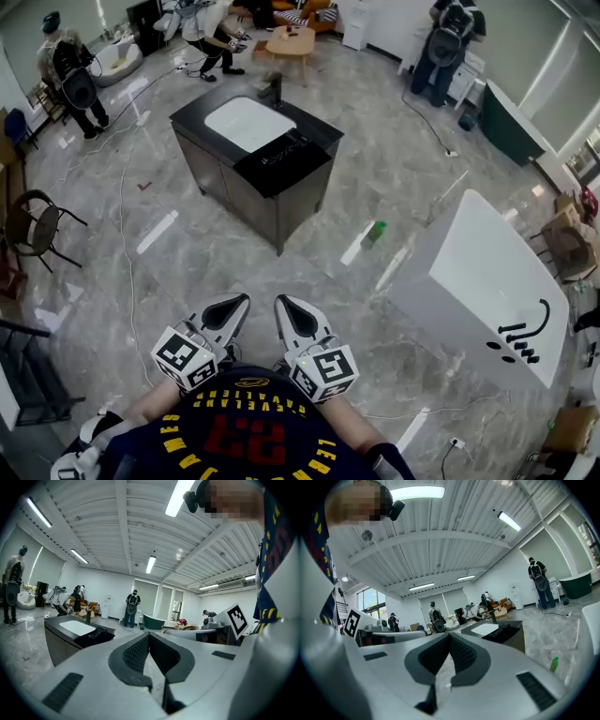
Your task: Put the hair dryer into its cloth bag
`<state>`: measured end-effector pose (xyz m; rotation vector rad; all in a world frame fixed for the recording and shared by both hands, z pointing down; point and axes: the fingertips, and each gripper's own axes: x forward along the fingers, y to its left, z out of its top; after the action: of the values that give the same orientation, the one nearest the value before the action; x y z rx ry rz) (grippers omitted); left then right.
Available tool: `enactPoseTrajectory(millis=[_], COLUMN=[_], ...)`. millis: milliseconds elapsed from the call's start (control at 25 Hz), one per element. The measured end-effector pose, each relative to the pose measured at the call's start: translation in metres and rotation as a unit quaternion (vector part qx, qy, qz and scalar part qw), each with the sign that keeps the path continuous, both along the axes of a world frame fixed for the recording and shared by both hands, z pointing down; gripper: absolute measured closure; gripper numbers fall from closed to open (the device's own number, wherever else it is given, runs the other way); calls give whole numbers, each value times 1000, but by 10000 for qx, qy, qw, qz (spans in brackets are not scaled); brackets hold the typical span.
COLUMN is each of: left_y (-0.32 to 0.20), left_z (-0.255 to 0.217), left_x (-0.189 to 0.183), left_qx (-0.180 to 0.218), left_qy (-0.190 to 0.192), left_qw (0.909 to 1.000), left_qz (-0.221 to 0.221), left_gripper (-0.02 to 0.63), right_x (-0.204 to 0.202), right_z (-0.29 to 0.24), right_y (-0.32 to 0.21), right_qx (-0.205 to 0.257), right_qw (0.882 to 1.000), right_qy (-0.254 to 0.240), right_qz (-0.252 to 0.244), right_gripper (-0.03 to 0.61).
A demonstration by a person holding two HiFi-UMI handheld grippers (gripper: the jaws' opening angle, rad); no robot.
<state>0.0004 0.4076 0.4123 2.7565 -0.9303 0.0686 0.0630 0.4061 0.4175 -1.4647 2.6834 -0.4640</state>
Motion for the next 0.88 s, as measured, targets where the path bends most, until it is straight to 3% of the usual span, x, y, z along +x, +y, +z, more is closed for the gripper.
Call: enactPoseTrajectory(millis=[160, 480, 880], left_y=[9, -9, -95], left_z=[8, 27, 27], left_x=[19, 16, 28], left_qx=[-161, -425, -420], left_qy=[-49, -96, 134], left_qw=[9999, 9989, 9988], left_qz=[-13, -197, 191], left_gripper=[611, 611, 611], right_x=[14, 9, 22], right_z=[14, 31, 36], right_y=[5, -15, -97], right_qx=[-204, -477, -600], right_qw=[9997, 9983, 9979], right_qy=[-80, -146, 138], right_qz=[-111, -286, 178], right_gripper=[571, 571, 571])
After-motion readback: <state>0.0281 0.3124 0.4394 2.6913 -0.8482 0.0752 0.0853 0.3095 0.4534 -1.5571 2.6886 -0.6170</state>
